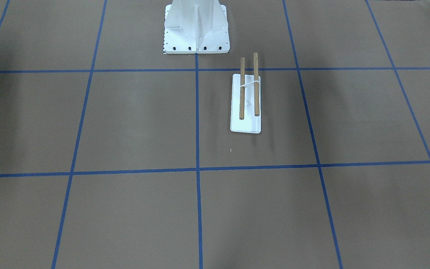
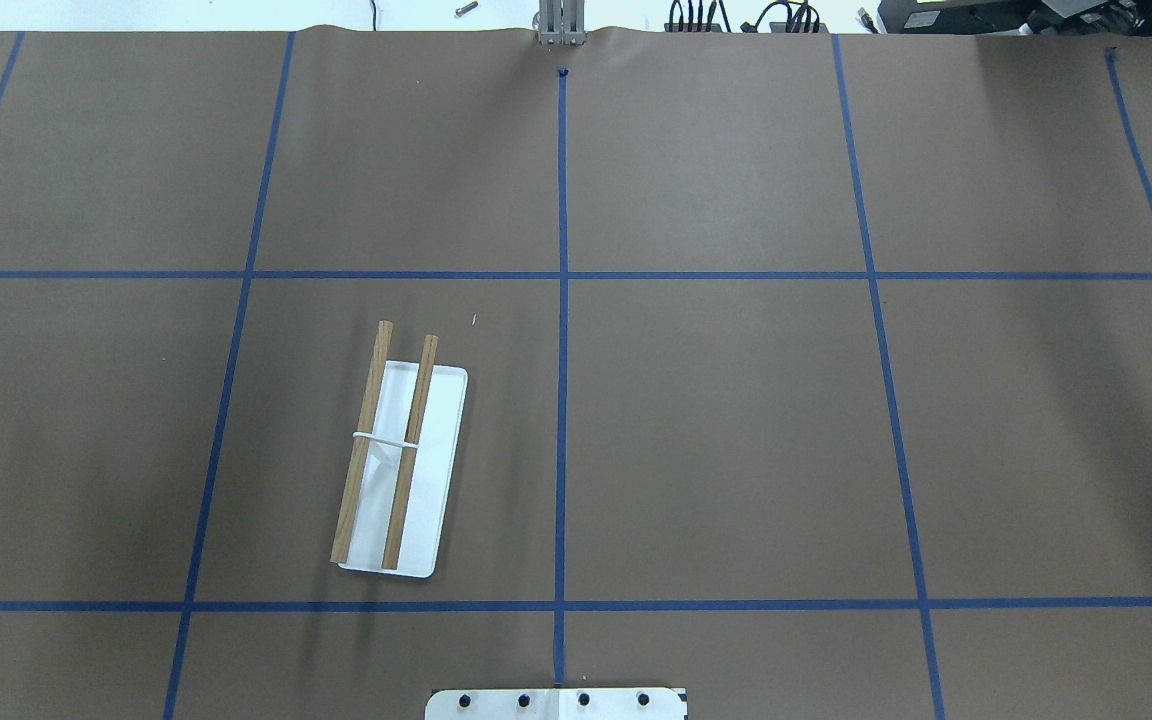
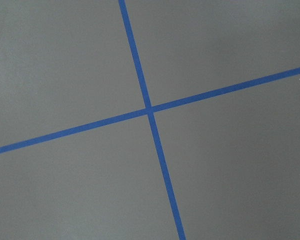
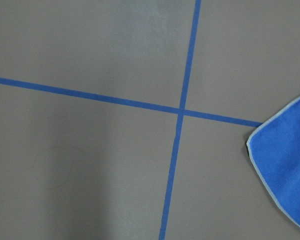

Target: Hang towel on rack

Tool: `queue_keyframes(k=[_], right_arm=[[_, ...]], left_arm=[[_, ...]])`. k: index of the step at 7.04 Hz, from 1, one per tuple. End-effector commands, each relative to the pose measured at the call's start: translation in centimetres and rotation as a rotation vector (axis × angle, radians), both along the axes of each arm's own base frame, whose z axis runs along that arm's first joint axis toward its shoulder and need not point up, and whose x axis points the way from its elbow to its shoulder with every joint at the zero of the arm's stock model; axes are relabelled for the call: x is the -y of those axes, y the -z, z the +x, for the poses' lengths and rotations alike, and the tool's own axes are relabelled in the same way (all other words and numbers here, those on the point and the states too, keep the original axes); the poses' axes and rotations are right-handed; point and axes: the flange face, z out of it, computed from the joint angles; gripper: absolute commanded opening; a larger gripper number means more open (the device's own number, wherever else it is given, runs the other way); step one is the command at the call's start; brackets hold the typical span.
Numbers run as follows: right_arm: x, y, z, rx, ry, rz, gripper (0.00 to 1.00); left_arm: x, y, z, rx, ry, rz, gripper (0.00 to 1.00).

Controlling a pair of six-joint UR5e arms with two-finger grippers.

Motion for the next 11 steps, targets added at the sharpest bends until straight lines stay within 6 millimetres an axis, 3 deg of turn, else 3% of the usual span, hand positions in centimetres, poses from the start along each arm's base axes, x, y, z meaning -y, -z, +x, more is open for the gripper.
queue_keyframes(k=[1,2,5,6,8,9,10,11], right_arm=[[2.8,4.9,0.0,-0.016,-0.006,0.116,1.0],[3.4,4.5,0.3,-0.045,-0.018,0.111,1.0],[3.6,1.8,0.3,-0.05,-0.021,0.102,1.0],[4.4,-2.1,0.3,-0.059,-0.001,0.113,1.0],[5.7,-13.3,0.3,-0.065,0.009,0.16,1.0],[6.4,-17.8,0.2,-0.068,0.02,0.186,1.0],[6.5,-20.1,-0.3,-0.096,0.028,0.18,1.0],[7.0,-20.7,-2.7,-0.183,0.062,0.181,0.99]], left_arm=[[1.6,2.9,0.1,-0.005,0.002,0.21,0.99],[2.6,3.9,0.0,-0.008,0.003,0.271,0.98],[2.7,4.3,0.0,-0.012,0.01,0.292,0.99],[2.6,4.6,0.0,-0.011,0.009,0.304,0.99],[2.4,3.4,0.1,-0.011,0.011,0.352,0.99],[2.5,3.5,0.1,-0.012,0.013,0.351,0.99],[2.5,3.4,0.1,-0.012,0.013,0.35,0.98],[2.4,3.2,0.1,-0.014,0.013,0.347,0.99]])
